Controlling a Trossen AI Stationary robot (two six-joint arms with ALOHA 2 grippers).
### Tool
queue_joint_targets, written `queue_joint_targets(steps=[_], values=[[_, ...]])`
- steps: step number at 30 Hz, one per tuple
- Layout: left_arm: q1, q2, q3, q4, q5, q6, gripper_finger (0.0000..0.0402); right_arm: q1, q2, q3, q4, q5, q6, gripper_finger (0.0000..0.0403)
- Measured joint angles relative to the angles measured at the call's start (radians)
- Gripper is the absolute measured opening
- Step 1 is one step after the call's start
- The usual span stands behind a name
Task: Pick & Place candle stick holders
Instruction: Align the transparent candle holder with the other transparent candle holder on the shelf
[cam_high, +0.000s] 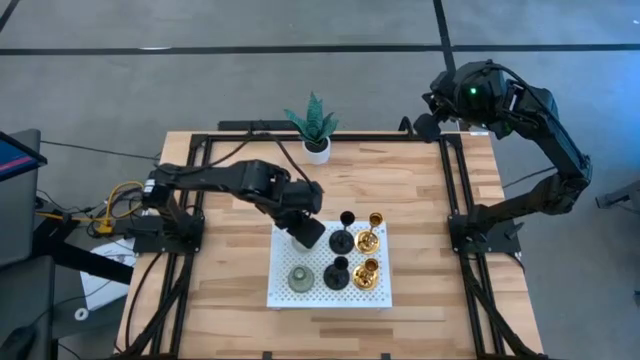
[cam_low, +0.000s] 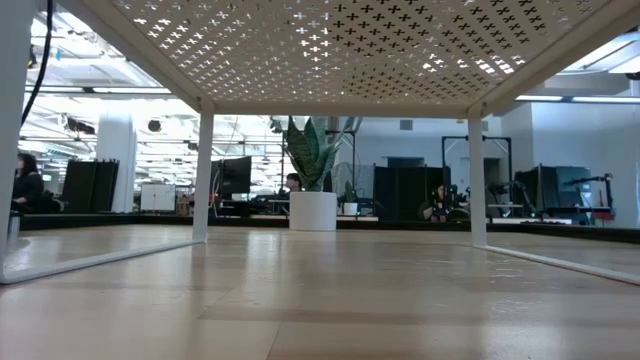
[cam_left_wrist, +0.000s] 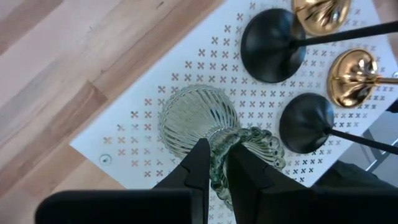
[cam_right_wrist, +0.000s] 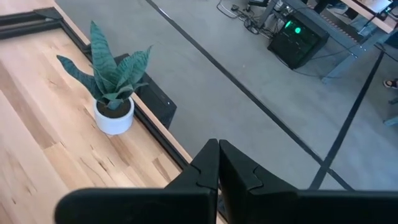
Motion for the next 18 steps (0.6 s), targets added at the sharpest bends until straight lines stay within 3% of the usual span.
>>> queue_joint_targets(steps=[13,18], values=[[-0.021,0.029,0.0,-0.006,-0.056,-0.03,0.0032,-0.008,0.0,0.0,-0.016,0.0,-0.025,0.0],[-0.021,0.029,-0.007,-0.005,-0.009,-0.033,0.0041,-0.008,0.0,0.0,-0.016,0.0,-0.026,0.0]])
